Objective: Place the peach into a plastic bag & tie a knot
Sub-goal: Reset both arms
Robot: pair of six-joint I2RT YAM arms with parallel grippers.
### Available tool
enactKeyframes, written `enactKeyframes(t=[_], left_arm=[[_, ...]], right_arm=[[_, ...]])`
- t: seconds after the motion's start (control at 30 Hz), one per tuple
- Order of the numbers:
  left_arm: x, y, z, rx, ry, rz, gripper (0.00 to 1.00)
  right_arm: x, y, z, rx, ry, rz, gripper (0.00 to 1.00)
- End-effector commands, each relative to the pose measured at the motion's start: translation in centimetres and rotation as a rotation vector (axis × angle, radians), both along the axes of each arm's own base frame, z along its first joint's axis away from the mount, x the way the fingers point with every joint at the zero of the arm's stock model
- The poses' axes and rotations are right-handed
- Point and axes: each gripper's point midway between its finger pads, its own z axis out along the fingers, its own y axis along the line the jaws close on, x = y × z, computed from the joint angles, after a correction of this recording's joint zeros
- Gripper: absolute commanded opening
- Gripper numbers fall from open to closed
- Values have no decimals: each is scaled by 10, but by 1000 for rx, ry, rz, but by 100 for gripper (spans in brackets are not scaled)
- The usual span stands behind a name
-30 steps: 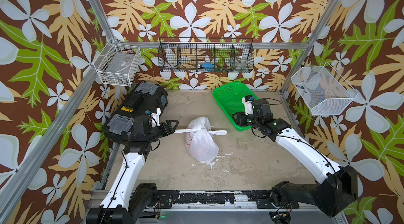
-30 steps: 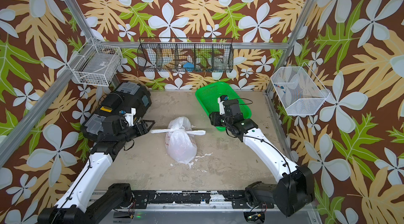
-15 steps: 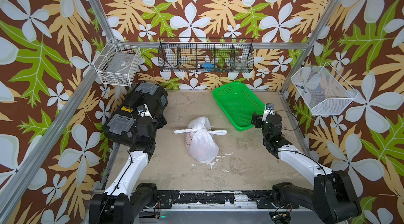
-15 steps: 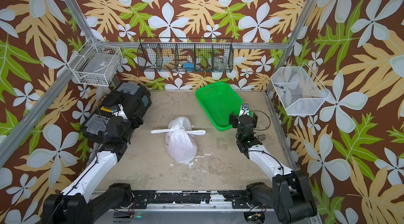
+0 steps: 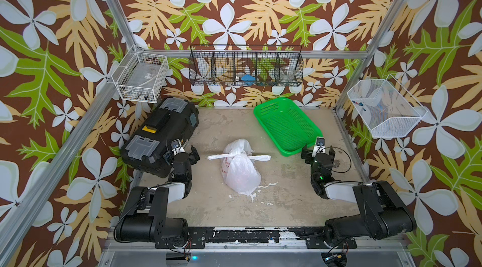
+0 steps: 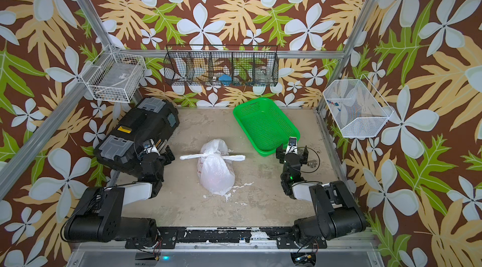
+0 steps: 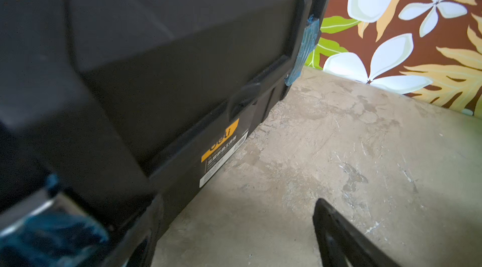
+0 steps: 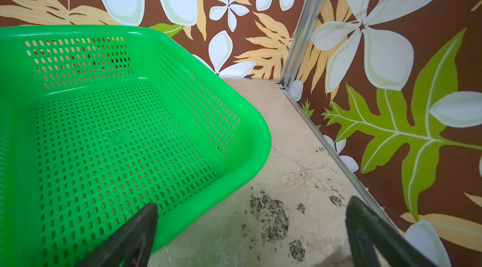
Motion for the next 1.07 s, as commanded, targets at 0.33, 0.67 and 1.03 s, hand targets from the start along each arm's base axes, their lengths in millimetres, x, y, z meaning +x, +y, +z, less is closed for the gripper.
enactKeyframes(t=[0.33, 0.67, 1.03], left_arm=[[-31, -12, 30, 59, -250, -61, 100], [-17, -24, 27, 101, -211, -103, 100], [-13, -42, 27, 122, -201, -212, 100]], right_arm=[[-8, -3, -1, 111, -118, 161, 100], [-6, -2, -5, 112, -81, 163, 100], [-7, -2, -7, 113, -73, 163, 100]])
